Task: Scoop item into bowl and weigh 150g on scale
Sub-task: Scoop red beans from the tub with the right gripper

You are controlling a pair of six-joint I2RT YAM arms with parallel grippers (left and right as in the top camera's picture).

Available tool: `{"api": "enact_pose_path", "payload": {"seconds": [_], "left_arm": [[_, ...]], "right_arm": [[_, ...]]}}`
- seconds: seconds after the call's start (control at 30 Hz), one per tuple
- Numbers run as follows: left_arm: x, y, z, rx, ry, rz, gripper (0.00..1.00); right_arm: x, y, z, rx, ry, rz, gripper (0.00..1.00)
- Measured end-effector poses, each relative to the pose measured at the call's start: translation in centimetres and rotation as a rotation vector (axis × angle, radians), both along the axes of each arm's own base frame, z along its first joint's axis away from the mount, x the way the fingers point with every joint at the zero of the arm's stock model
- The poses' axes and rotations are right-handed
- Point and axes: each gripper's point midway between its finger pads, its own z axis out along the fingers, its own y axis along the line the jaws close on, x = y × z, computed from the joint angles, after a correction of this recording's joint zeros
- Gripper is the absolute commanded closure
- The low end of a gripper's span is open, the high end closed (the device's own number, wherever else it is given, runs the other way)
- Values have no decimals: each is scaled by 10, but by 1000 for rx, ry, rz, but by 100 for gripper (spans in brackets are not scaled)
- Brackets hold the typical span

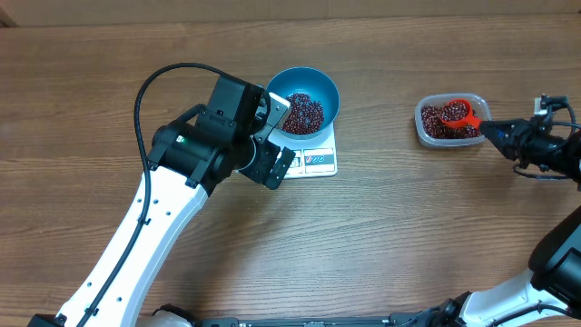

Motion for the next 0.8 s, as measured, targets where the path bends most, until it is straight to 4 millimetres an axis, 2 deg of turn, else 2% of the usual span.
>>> {"api": "enact_pose_path", "payload": {"seconds": [0.53, 0.7, 0.8], "left_arm": [[0, 0, 0, 0, 0, 0, 0], [0, 0, 0, 0, 0, 0, 0], [0, 0, 0, 0, 1, 0, 0]], "right_arm": [[5, 24, 47, 216, -190, 75, 96], [9, 57, 52, 239, -205, 166, 96], [14, 90, 57, 243, -210, 257, 97]]}}
